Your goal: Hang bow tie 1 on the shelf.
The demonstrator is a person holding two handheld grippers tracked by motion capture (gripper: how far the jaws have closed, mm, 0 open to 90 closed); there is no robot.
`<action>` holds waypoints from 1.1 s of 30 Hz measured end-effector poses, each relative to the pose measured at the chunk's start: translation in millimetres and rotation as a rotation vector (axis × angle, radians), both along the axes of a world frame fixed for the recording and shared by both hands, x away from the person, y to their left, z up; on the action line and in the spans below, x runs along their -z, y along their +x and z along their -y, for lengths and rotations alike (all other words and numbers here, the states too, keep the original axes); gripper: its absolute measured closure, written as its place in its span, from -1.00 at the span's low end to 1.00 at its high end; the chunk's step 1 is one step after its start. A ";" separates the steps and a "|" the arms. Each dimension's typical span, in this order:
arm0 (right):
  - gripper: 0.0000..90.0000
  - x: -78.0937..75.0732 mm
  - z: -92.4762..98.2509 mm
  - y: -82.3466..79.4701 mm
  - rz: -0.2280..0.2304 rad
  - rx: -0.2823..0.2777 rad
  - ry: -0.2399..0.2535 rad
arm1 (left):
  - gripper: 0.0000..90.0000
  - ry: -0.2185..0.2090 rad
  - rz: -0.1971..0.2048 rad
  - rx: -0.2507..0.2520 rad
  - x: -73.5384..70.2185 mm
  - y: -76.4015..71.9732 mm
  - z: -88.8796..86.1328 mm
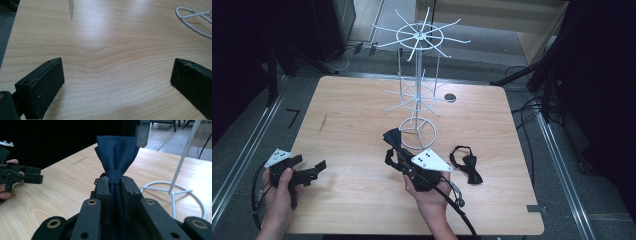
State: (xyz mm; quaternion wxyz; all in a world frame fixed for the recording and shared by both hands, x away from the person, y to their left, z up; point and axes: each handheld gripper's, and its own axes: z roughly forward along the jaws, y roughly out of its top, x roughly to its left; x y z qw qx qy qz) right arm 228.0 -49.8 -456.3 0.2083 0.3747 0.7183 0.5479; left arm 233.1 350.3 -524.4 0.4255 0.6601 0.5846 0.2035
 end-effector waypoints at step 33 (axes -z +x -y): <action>0.75 -31.9 12.0 4.8 0.069 0.041 0.028 | -1.00 -0.002 -0.001 0.000 0.2 0.2 -0.1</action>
